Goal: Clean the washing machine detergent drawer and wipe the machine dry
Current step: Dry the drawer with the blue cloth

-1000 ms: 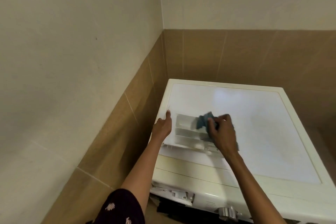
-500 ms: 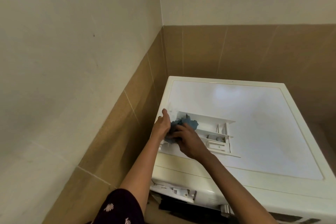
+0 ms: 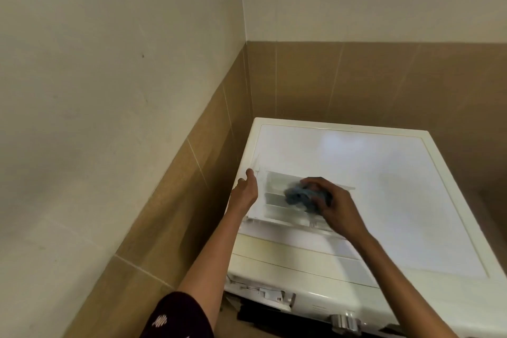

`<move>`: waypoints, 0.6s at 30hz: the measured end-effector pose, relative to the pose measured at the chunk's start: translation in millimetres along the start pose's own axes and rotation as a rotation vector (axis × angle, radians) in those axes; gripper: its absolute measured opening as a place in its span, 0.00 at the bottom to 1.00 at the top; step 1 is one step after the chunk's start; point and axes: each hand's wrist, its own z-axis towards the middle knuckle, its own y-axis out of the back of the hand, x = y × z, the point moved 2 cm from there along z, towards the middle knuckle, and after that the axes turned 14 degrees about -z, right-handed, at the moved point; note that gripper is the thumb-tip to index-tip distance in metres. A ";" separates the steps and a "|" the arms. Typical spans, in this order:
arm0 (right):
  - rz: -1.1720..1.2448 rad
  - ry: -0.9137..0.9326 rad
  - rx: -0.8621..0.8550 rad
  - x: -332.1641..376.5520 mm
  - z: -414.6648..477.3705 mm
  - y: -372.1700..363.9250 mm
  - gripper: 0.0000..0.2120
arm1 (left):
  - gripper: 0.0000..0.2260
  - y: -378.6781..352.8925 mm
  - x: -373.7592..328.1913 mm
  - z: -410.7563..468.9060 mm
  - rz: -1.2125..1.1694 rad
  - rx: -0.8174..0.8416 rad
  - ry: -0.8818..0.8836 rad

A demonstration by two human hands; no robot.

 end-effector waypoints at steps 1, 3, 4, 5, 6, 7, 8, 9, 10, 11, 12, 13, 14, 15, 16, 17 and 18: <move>0.031 0.011 0.021 10.8 1.1 -12.1 0.12 | 0.27 -1.1 -0.5 0.2 -0.009 0.005 0.028; -0.112 0.088 0.161 29.5 -2.5 -47.1 0.14 | 0.27 -2.9 -4.2 -2.8 0.017 -0.003 0.063; -0.243 0.137 0.170 32.2 -5.7 -63.9 0.14 | 0.28 -3.4 -4.7 -3.0 0.033 -0.018 0.070; -0.388 0.180 0.108 33.3 -9.3 -75.2 0.13 | 0.29 -3.7 -6.1 -4.5 0.036 -0.023 0.077; -0.510 0.203 0.025 31.0 -12.9 -81.2 0.13 | 0.29 -3.9 -5.6 -5.7 0.040 -0.027 0.086; -0.582 0.190 -0.035 27.0 -15.6 -83.1 0.14 | 0.28 -3.7 -6.5 -6.0 0.054 -0.028 0.083; -0.635 0.155 -0.083 23.5 -17.7 -82.2 0.15 | 0.26 -3.4 -6.7 -6.2 0.057 -0.024 0.082; -0.667 0.118 -0.102 20.4 -20.5 -80.7 0.15 | 0.25 -2.4 -6.0 -7.1 0.066 -0.016 0.077; -0.696 0.088 -0.104 19.0 -23.3 -80.1 0.16 | 0.24 -1.5 -5.0 -7.1 0.071 -0.013 0.061; -0.708 0.062 -0.082 19.7 -24.4 -80.1 0.17 | 0.24 -0.7 -4.3 -6.3 0.071 -0.016 0.039; -0.710 0.041 -0.062 18.8 -21.7 -81.9 0.18 | 0.24 -0.6 -4.1 -5.5 0.081 -0.018 0.018; -0.691 0.009 -0.043 20.7 -17.4 -82.2 0.19 | 0.24 -0.4 -4.3 -5.3 0.097 -0.014 0.014; -0.668 -0.027 -0.027 23.0 -14.4 -83.2 0.19 | 0.25 -1.2 -5.1 -4.7 0.119 -0.011 0.029; -0.652 -0.056 -0.021 25.6 -13.3 -83.8 0.20 | 0.25 -1.9 -5.4 -3.1 0.128 -0.010 0.044; -0.647 -0.065 -0.027 27.1 -12.8 -85.4 0.20 | 0.26 -2.1 -5.1 -0.2 0.122 -0.012 0.056; -0.638 -0.065 -0.025 27.6 -13.7 -85.1 0.20 | 0.27 -3.3 -5.0 1.1 0.105 -0.014 0.063; -0.627 -0.055 -0.013 26.8 -14.9 -83.8 0.21 | 0.28 -3.6 -5.0 0.3 0.103 -0.020 0.071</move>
